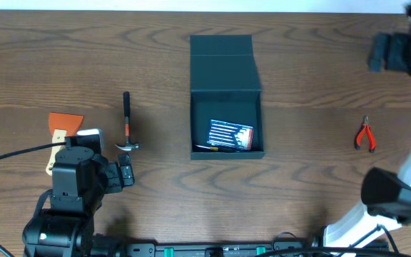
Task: Pack container
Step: 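Move the right gripper over the red-black pliers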
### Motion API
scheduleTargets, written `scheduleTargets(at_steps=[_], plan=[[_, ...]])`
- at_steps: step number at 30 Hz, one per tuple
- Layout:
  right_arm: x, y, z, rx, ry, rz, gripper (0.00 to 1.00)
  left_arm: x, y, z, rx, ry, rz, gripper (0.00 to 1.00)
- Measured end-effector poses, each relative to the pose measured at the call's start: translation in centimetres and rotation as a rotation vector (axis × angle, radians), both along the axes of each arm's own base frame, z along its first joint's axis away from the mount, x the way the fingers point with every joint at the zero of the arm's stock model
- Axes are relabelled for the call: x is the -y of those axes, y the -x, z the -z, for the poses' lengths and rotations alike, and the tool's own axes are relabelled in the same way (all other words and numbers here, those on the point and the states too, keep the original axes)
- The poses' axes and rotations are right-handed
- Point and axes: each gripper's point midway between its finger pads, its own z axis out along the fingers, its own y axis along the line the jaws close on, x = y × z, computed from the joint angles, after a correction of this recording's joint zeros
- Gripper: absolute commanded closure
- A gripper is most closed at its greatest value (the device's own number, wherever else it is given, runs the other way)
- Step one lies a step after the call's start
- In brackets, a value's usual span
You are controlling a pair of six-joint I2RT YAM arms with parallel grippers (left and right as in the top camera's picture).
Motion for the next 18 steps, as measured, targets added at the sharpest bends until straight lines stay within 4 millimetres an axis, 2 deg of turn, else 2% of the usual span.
scheduleTargets(at_steps=[3, 4, 9, 13, 18], plan=[[1.6, 2.1, 2.8, -0.093, -0.043, 0.063, 0.01, 0.0, 0.0, 0.0, 0.0, 0.0, 0.0, 0.01], [2.2, 2.6, 4.3, -0.128, -0.06, 0.083, 0.01, 0.0, 0.0, 0.0, 0.0, 0.0, 0.0, 0.01], [4.1, 3.3, 10.9, -0.203, -0.099, 0.135, 0.01, 0.0, 0.0, 0.0, 0.0, 0.0, 0.0, 0.01], [4.6, 3.8, 15.8, -0.212, -0.113, 0.156, 0.01, 0.0, 0.0, 0.0, 0.0, 0.0, 0.0, 0.02], [3.7, 5.4, 21.5, -0.27, -0.145, 0.155, 0.01, 0.0, 0.0, 0.0, 0.0, 0.0, 0.0, 0.02]])
